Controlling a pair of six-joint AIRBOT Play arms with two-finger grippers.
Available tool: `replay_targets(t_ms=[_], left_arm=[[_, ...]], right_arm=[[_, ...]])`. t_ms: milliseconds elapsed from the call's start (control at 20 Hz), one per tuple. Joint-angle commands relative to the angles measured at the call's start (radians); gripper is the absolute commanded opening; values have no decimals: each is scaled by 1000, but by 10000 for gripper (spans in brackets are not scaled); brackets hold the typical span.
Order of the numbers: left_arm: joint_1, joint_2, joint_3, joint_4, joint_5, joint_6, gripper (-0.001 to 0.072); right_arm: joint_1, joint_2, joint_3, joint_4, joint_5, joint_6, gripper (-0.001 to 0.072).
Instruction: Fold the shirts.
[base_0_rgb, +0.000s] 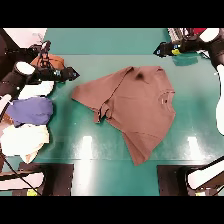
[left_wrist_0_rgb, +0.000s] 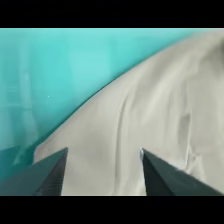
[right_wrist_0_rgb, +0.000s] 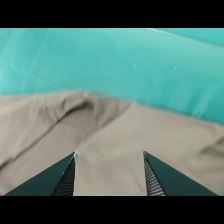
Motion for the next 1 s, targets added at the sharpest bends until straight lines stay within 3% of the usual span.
replay_targets(t_ms=[0,100,200,350,600,750,950], left_arm=[[-1,14,89,129,-202,-45,539],[-29,38,87,134,-328,-47,539],[-101,43,81,154,-415,-49,470],[-258,42,22,208,-411,-114,472],[-491,42,-76,431,-404,-251,487],[-549,42,-103,468,-375,-322,501],[-584,36,-139,466,-314,-322,501]], right_arm=[[-43,37,0,0,184,15,447],[-79,71,-7,-1,327,15,447],[-103,132,-78,-1,376,16,437],[-125,257,-252,-3,362,16,438],[-140,464,-528,-6,277,16,437],[-140,565,-640,-6,193,16,438],[-140,657,-729,-6,135,16,438]])
